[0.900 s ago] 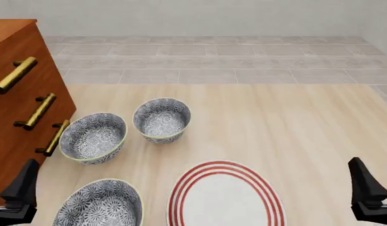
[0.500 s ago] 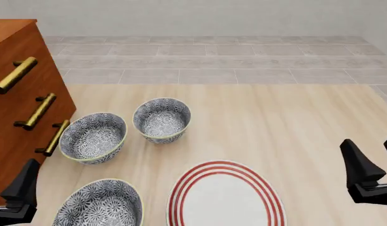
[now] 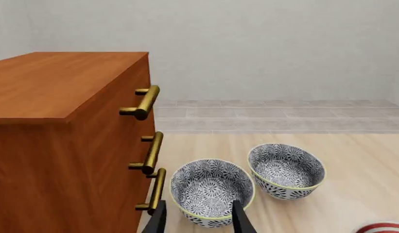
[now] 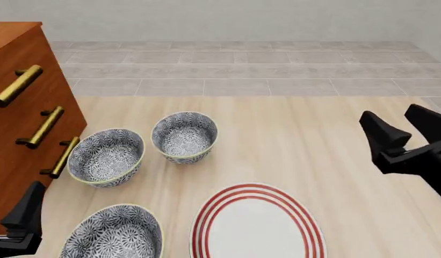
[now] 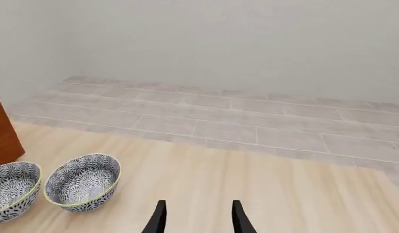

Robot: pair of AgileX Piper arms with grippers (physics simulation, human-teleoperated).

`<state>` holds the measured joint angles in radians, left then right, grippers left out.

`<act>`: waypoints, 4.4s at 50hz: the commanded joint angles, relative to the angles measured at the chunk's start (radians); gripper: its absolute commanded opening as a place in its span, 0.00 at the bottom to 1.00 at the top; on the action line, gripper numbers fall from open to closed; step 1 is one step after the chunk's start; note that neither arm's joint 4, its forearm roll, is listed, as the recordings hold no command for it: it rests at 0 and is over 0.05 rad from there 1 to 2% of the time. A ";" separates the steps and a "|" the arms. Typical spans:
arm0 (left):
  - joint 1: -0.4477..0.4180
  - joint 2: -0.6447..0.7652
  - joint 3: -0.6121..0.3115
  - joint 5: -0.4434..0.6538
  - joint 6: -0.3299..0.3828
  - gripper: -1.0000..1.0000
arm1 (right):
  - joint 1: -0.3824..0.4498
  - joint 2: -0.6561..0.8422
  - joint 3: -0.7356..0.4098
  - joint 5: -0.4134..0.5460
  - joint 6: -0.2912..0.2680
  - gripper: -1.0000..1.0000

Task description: Pick up the bowl and put it in the front on the plate.

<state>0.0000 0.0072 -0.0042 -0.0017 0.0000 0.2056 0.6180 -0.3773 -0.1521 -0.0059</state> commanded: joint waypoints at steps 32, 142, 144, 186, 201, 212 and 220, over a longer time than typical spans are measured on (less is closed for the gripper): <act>0.000 0.000 0.000 0.000 0.000 1.00 | 0.163 0.584 -0.467 0.045 0.022 1.00; 0.000 0.000 0.000 0.000 0.000 1.00 | 0.324 1.500 -1.149 0.116 0.071 1.00; 0.000 0.000 0.000 0.000 0.000 1.00 | 0.324 1.510 -1.155 0.115 0.075 1.00; 0.000 0.000 0.000 0.000 0.000 1.00 | 0.372 1.663 -1.232 0.144 0.162 1.00; 0.000 0.000 0.000 0.000 0.000 1.00 | 0.398 1.701 -1.234 0.143 0.181 1.00; 0.000 0.000 0.000 0.000 0.000 1.00 | 0.400 1.707 -1.225 0.121 0.207 1.00; 0.000 0.000 0.000 0.000 0.000 1.00 | 0.386 1.705 -1.219 0.115 0.196 0.00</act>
<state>0.0000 0.0073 -0.0043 -0.0017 0.0000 0.5888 2.2979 -1.6132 -0.0284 0.1852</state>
